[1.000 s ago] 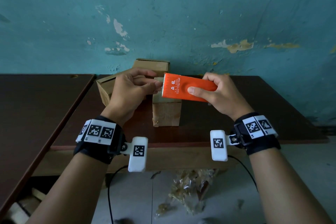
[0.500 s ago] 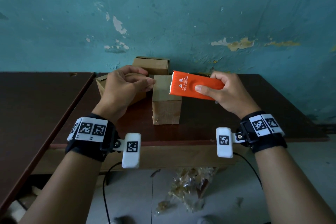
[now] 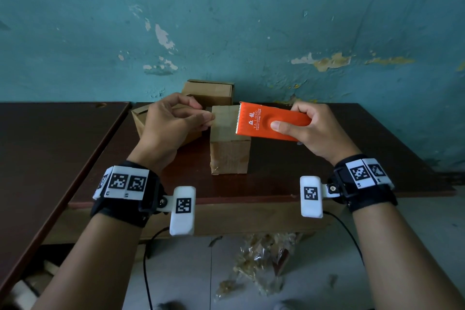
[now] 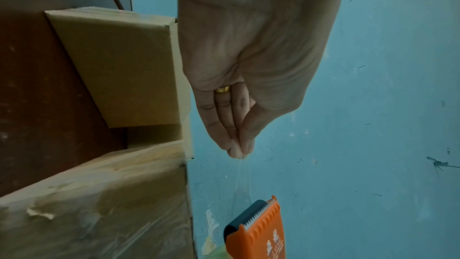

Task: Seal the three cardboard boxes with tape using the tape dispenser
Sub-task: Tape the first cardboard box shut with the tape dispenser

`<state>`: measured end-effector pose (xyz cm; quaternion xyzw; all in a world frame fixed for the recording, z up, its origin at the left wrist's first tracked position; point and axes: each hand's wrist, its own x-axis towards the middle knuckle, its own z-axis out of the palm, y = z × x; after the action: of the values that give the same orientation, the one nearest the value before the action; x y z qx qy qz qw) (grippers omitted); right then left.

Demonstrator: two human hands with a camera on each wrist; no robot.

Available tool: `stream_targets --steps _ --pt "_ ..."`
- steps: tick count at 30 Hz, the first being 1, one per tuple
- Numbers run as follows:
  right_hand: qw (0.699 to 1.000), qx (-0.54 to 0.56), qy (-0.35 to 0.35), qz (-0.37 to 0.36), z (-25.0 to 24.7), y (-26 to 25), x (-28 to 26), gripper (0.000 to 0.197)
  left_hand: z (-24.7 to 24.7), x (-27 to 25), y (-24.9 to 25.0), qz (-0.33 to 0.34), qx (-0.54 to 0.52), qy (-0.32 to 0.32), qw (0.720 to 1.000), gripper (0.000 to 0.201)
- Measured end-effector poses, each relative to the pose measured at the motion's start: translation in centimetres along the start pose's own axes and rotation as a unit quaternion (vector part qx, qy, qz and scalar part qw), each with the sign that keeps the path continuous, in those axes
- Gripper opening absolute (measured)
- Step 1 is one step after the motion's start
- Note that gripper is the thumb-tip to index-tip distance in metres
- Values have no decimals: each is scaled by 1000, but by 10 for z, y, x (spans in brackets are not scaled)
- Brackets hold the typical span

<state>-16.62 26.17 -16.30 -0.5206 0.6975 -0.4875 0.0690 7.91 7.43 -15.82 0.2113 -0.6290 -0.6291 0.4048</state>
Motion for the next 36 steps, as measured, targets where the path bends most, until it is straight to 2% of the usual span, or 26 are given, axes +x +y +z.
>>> stream_targets --steps 12,19,29,36 --pt "1000 13 -19 -7 1 4 1 53 -4 -3 0 -4 2 -5 1000 20" --pt "999 7 -26 -31 1 2 2 39 -12 0 1 -10 -2 -3 1000 22" --pt "999 13 -38 -28 6 2 2 51 -14 0 -2 -11 -5 0 1000 23" --pt "999 -9 -8 -46 5 -1 3 46 -18 3 -5 -6 -19 5 1000 24"
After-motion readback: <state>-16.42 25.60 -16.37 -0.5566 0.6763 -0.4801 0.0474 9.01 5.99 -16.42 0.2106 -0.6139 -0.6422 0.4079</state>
